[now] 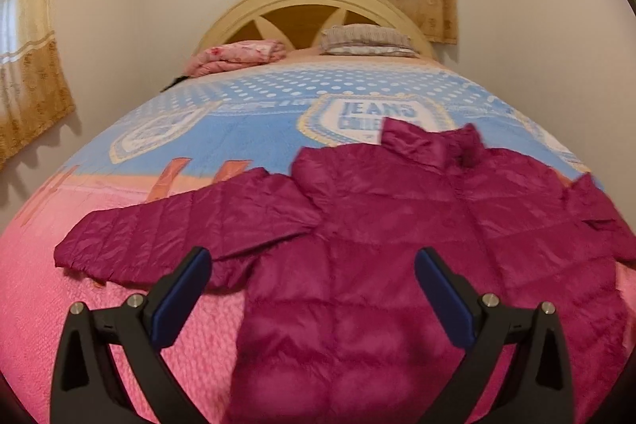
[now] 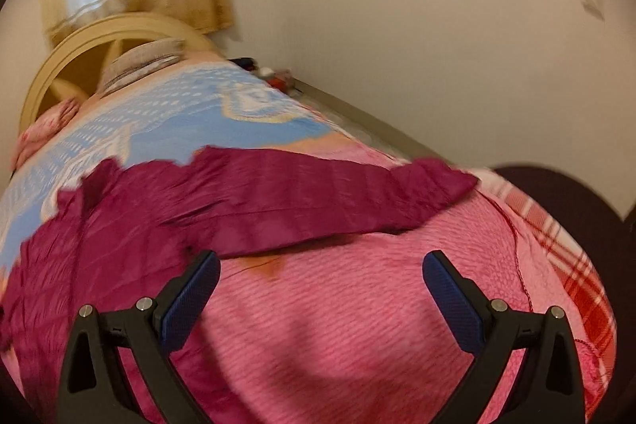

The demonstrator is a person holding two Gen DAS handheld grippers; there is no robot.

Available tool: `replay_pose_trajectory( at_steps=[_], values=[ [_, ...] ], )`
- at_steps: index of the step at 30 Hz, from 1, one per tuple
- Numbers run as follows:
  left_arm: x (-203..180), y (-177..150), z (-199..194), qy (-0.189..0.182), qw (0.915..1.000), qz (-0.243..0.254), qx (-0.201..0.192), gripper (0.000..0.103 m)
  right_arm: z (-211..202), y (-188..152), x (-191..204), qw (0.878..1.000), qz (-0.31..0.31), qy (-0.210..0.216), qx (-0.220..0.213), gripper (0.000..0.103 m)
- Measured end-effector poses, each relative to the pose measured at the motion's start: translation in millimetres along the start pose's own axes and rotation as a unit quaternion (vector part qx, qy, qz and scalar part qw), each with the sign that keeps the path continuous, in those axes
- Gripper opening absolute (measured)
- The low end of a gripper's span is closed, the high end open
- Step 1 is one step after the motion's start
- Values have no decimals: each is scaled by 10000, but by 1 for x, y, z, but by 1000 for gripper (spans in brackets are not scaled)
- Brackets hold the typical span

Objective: Fold large clothes
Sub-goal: 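Grasp the jacket sleeve with the right gripper and lift it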

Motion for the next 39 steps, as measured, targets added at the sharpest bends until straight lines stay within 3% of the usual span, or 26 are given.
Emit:
replay_pose_trajectory(
  at_steps=[7, 10, 14, 18, 19, 20, 21, 25, 28, 32, 35, 39],
  values=[
    [11, -19, 39, 145, 9989, -352, 291, 103, 51, 39, -115, 9886, 1438, -439, -7, 94],
    [8, -25, 51, 40, 9972, -414, 617, 103, 80, 52, -137, 9839, 1701, -532, 164, 94],
    [8, -29, 57, -106, 9958, -494, 758, 103, 118, 65, -144, 9819, 1777, -430, 492, 89],
    [9, -33, 67, -154, 9932, -569, 1002, 103, 150, 65, -132, 9830, 1474, -605, 916, 63],
    [10, -34, 69, -194, 9922, -611, 1072, 103, 150, 67, -132, 9850, 1349, -744, 782, 55],
    [10, -35, 71, -238, 9914, -651, 1107, 103, 154, 68, -130, 9860, 1230, -761, 826, 37],
    [11, -36, 72, -285, 9908, -686, 1135, 103, 156, 67, -131, 9863, 1184, -748, 870, 30],
    [14, -39, 76, -476, 9870, -835, 1291, 103, 157, 62, -133, 9876, 1095, -779, 811, 14],
    [11, -39, 76, -456, 9872, -801, 1298, 103, 133, 69, -133, 9885, 1223, -771, 436, 11],
    [13, -37, 75, -511, 9873, -835, 1251, 103, 78, 92, -96, 9950, 697, -663, -282, 10],
    [13, -38, 70, -510, 9879, -783, 1235, 103, 23, 111, -35, 9969, 73, -180, -763, 10],
    [19, -38, 45, -370, 9921, -622, 1026, 103, -40, 112, 56, 9895, -622, 639, -1136, 10]
  ],
)
Point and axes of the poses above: each gripper's, at about its wrist camera, not at the fingertips, and z roughly the way its jaws point, x to its left, y to its top, the point moved 6 cm from there along z, roughly the way its jaws point, and after that the axes turned 5 degrees about x, right-handed, at the moved point
